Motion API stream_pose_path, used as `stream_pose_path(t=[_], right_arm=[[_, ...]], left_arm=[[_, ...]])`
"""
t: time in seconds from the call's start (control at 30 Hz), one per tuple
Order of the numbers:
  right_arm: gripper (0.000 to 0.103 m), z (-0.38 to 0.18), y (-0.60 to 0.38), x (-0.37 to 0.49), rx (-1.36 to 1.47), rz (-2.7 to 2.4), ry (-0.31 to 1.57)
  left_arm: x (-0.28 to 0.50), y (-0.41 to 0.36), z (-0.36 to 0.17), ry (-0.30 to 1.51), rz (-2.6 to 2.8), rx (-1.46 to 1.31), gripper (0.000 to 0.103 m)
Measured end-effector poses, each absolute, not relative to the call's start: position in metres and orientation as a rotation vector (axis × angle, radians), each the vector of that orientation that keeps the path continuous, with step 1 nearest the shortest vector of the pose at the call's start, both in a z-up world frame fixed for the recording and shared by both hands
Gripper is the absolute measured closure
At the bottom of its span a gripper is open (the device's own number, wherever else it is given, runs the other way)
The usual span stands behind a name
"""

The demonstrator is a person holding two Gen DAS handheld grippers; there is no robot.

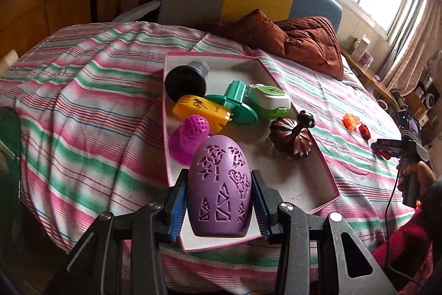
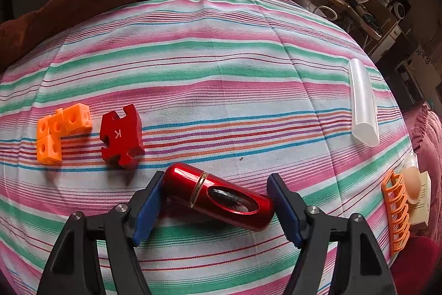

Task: Organize rigid objects
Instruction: 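Carry the lilac oval into the tray and open the left tool while the right holds the red cylinder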

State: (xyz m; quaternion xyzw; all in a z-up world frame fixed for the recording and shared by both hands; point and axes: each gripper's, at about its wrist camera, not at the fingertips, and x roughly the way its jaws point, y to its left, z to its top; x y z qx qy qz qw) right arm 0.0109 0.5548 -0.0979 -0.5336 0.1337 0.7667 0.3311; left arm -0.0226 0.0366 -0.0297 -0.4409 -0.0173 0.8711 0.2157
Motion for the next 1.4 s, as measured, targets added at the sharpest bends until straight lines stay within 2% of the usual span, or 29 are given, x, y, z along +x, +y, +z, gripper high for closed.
stream_pose_path(t=[0.37, 0.77, 1.27, 1.4], right_arm=[[0.028, -0.095, 0.548, 0.009, -1.400, 2.008, 0.325], [0.028, -0.095, 0.545, 0.007, -1.400, 2.007, 0.308], [0.028, -0.096, 0.545, 0.006, -1.405, 2.009, 0.289], [0.028, -0.096, 0.544, 0.006, -1.403, 2.010, 0.287]], left_arm=[[-0.040, 0.062, -0.044, 0.109, 2.379, -1.232, 0.060], [-0.040, 0.057, -0.061, 0.169, 2.400, -1.246, 0.060], [-0.027, 0.055, -0.028, 0.174, 2.498, -1.173, 0.059], [-0.025, 0.049, -0.019, 0.129, 2.520, -1.151, 0.055]])
